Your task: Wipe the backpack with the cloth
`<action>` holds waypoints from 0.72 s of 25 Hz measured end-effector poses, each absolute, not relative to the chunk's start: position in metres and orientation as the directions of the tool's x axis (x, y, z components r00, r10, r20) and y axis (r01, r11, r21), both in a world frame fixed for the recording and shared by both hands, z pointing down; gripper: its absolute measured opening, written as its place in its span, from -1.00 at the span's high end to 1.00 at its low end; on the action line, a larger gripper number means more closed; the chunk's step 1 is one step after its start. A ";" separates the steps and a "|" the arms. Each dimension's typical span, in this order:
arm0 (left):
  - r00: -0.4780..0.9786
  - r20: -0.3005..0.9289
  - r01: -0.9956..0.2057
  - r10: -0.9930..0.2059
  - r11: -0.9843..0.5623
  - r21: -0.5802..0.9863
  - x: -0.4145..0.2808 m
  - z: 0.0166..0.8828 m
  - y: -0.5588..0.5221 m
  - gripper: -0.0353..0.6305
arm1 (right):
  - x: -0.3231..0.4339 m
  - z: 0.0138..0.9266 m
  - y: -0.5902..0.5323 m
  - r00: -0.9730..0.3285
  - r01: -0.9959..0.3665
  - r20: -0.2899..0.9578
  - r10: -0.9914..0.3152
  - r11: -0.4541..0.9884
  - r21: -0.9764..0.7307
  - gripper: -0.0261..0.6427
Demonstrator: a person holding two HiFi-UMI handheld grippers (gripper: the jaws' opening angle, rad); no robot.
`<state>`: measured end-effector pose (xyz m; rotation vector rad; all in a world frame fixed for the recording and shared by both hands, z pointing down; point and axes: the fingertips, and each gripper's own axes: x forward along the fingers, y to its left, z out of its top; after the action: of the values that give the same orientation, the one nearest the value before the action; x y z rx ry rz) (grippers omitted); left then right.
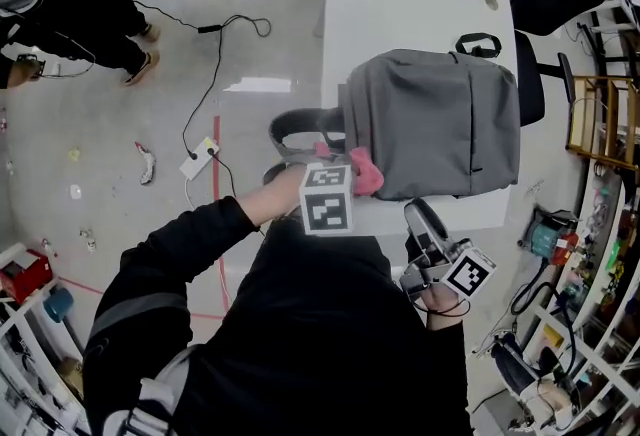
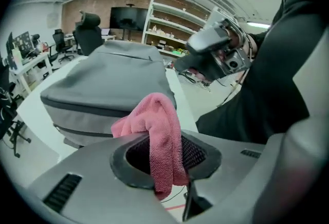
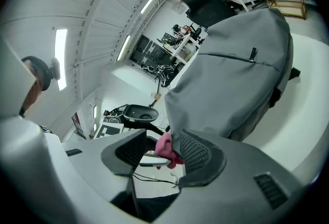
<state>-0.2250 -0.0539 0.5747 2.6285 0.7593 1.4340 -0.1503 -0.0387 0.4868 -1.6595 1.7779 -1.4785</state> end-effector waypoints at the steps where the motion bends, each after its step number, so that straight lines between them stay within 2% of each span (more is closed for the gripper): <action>1: 0.422 0.781 0.412 0.461 -0.865 0.288 -0.230 0.579 -0.045 0.52 | -0.150 0.487 -0.039 -0.295 -0.562 0.410 -0.863 -0.190 -0.805 0.29; 4: 0.325 0.826 0.451 0.460 -0.844 0.292 -0.242 0.591 -0.052 0.52 | -0.150 0.489 -0.038 -0.301 -0.561 0.411 -0.861 -0.188 -0.806 0.29; 7: 0.293 0.871 0.435 0.393 -0.867 0.245 -0.240 0.594 -0.093 0.52 | -0.154 0.490 -0.033 -0.300 -0.555 0.410 -0.861 -0.192 -0.809 0.30; 14: 0.317 0.927 0.233 0.201 -0.964 0.129 -0.215 0.593 -0.245 0.52 | -0.157 0.484 -0.020 -0.272 -0.557 0.417 -0.867 -0.211 -0.803 0.30; 18: 0.332 0.938 0.112 0.104 -0.991 0.071 -0.211 0.605 -0.297 0.52 | -0.151 0.483 -0.015 -0.246 -0.545 0.407 -0.880 -0.222 -0.809 0.30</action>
<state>-0.2115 -0.2972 0.6054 2.5684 0.2083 1.8079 -0.1514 -0.0153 0.4834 -1.6869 1.7155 -1.4563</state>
